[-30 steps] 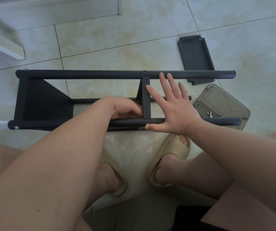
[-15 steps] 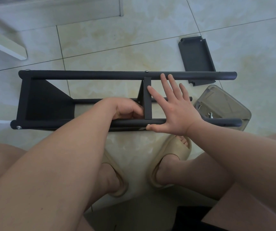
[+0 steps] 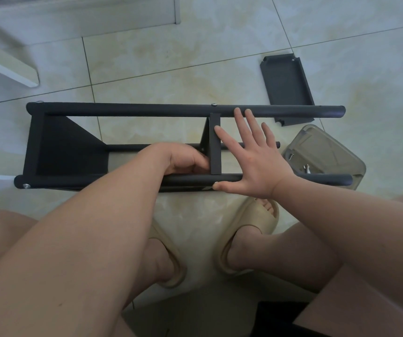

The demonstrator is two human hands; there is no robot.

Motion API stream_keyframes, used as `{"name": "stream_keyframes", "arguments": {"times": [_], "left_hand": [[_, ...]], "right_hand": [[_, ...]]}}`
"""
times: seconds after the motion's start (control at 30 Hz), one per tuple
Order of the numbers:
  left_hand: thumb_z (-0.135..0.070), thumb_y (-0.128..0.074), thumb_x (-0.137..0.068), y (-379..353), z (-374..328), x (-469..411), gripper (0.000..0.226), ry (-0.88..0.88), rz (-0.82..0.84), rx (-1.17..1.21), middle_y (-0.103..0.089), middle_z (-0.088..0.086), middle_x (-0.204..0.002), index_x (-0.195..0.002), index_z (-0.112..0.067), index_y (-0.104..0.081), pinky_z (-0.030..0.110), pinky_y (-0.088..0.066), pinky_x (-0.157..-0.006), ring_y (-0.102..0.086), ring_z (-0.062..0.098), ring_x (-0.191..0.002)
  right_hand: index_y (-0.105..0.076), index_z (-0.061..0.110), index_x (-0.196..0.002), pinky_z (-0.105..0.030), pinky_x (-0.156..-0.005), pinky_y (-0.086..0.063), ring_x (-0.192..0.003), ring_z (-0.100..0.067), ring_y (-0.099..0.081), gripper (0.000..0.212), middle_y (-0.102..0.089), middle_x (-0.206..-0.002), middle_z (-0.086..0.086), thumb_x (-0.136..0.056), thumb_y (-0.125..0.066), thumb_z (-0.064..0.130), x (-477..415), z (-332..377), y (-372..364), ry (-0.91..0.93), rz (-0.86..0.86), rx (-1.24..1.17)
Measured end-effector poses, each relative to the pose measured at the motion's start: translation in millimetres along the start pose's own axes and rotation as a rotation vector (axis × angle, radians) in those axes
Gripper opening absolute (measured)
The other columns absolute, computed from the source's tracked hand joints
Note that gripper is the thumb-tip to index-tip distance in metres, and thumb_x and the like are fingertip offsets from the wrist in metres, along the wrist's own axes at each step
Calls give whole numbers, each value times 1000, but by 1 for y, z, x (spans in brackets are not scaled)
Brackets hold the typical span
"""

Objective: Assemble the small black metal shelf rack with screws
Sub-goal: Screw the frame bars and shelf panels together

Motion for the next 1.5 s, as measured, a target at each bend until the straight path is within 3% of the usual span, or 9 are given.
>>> {"name": "stream_keyframes", "arguments": {"times": [0.23, 0.37, 0.43, 0.67, 0.8, 0.93, 1.03, 1.3, 1.5], "left_hand": [[-17, -65, -73, -1, -1, -2, 29, -26, 40, 87, -72, 10, -105, -99, -12, -76, 39, -47, -102, -66, 23, -100], [-23, -60, -91, -1, 3, -2, 22, 51, 23, 64, -67, -1, -70, -76, -19, -76, 26, -52, -64, -63, 13, -60], [-23, -59, -94, 0, 4, -2, 20, 69, 6, 39, -67, -2, -69, -81, -18, -73, 23, -50, -58, -63, 11, -57], [-20, -66, -82, -4, -1, 1, 15, -2, 53, 41, -74, 5, -90, -86, -18, -80, 32, -52, -85, -69, 19, -85], [-15, -64, -82, -2, -1, -3, 32, -30, 33, 95, -69, 17, -122, -112, -9, -73, 40, -45, -108, -63, 27, -111], [-20, -61, -92, 0, -1, -2, 19, 6, 7, 53, -72, 4, -97, -104, -15, -75, 33, -53, -84, -66, 19, -87], [-18, -61, -93, -1, -1, -1, 16, 8, 4, 31, -73, 4, -91, -94, -17, -77, 31, -53, -79, -66, 19, -83], [-14, -61, -89, -2, -4, -2, 37, -33, 6, 105, -68, 13, -113, -124, -3, -66, 44, -44, -108, -62, 25, -105], [-21, -58, -94, -2, 0, 1, 18, 15, 0, 41, -71, 2, -94, -101, -15, -75, 39, -47, -98, -61, 22, -96]], "right_hand": [[-2, 33, -162, -62, -123, -3, -154, -35, 19, 113, 18, -168, -14, -72, -31, 95, -1, 0, 0, 5, 1, -3], [-2, 33, -162, -62, -123, -3, -154, -35, 19, 113, 18, -168, -15, -72, -30, 95, -1, 0, 0, 4, -1, 1], [-2, 32, -162, -61, -123, -4, -154, -35, 18, 113, 17, -168, -15, -72, -31, 94, -1, 0, 0, 5, -4, 7], [-4, 31, -163, -61, -123, -3, -154, -35, 18, 114, 17, -168, -15, -71, -31, 94, 0, 0, 1, 1, 1, 9], [-5, 31, -163, -61, -123, -3, -154, -36, 18, 114, 16, -168, -15, -71, -31, 94, 0, 0, 2, 1, -2, 6], [-5, 31, -163, -61, -123, -4, -154, -36, 17, 114, 16, -168, -15, -71, -32, 93, 0, 1, 2, 1, -2, 10], [-4, 32, -163, -61, -123, -4, -154, -36, 17, 114, 16, -168, -15, -71, -32, 93, 0, 1, 2, 0, 3, 10], [-4, 31, -163, -61, -123, -4, -154, -36, 18, 114, 16, -168, -15, -71, -30, 94, 0, 1, 2, 0, 5, 19], [-5, 31, -163, -61, -123, -4, -154, -36, 16, 114, 15, -168, -15, -72, -31, 94, 0, 1, 2, 3, -9, 17]]}}
Point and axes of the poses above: each hand's wrist, its own x-axis away from the middle knuckle, its own y-axis out of the back of the hand, z = x × y, the point moved 8 cm from there along -x, towards the middle knuckle
